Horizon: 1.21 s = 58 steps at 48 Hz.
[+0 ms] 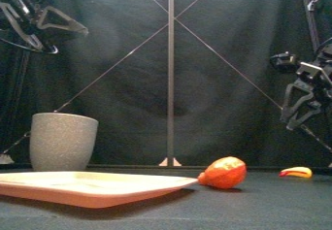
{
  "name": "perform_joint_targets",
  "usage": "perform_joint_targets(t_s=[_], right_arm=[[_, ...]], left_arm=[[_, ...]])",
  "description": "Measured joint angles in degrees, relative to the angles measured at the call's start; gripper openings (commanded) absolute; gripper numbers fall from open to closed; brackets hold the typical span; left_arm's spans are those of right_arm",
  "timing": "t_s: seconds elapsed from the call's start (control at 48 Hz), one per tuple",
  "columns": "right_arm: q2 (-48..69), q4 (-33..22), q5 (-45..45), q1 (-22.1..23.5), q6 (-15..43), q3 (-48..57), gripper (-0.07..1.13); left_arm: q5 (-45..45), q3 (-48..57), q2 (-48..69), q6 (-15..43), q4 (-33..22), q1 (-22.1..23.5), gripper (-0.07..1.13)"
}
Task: Pick the shrimp then place it in the grey bowl
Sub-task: Pick the shrimp
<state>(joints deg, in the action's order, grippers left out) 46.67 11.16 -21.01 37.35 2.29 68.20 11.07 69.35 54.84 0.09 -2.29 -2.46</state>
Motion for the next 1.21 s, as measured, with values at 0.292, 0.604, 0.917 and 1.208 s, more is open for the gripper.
perform_joint_targets(t_s=[0.292,0.604,0.917,1.208], right_arm=[[-7.65,-0.97,0.18,0.09,0.00,0.18,0.91],[-16.17,-2.20,0.00,2.64,0.00,-0.62,0.91],[-19.16,-2.37,0.00,6.68,0.00,-1.32,0.90],[-26.89,-3.08,0.09,7.38,0.00,-4.31,0.90]], left_arm=[[0.79,0.18,-0.09,-0.09,0.09,0.00,0.08],[0.79,0.35,-0.09,0.00,0.09,0.00,0.08],[0.79,0.79,-0.09,0.00,0.09,-0.26,0.08],[0.79,0.97,-0.09,0.00,0.09,-0.26,0.08]])
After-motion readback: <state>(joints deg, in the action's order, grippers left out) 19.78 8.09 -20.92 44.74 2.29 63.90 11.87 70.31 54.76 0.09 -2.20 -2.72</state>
